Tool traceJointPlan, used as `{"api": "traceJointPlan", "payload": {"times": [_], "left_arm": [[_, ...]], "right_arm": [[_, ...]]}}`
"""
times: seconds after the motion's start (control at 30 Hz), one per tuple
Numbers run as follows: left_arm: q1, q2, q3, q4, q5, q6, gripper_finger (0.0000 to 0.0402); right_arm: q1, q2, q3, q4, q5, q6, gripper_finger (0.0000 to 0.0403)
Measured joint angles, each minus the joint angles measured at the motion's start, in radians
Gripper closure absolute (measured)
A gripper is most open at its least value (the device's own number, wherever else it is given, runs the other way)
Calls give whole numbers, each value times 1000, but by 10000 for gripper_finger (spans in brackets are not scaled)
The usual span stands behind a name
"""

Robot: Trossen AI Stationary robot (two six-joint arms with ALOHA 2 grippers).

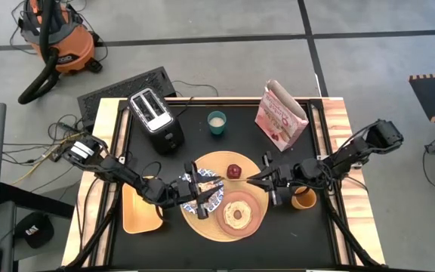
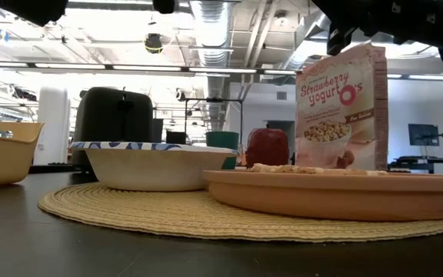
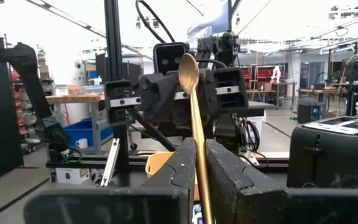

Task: Arrange a breakfast setting
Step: Put the spoon on the table to the left of the bowl

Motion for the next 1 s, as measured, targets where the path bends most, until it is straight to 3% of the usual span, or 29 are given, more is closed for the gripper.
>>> {"api": "traceJointPlan", "payload": {"times": [0.27, 0.57, 0.8, 1.0], "left_arm": [[4, 0, 0, 41, -22, 49, 390], [1, -1, 0, 37, -85, 45, 399], [-96, -103, 0, -62, -313, 189, 401], [-177, -281, 0, -374, -547, 152, 401]], "right_arm": [[0, 0, 1, -7, 2, 0, 348], [-6, 0, 1, -23, -3, 43, 327], [32, -66, 1, -80, 3, 6, 236], [38, -154, 1, -227, 6, 0, 172]]}}
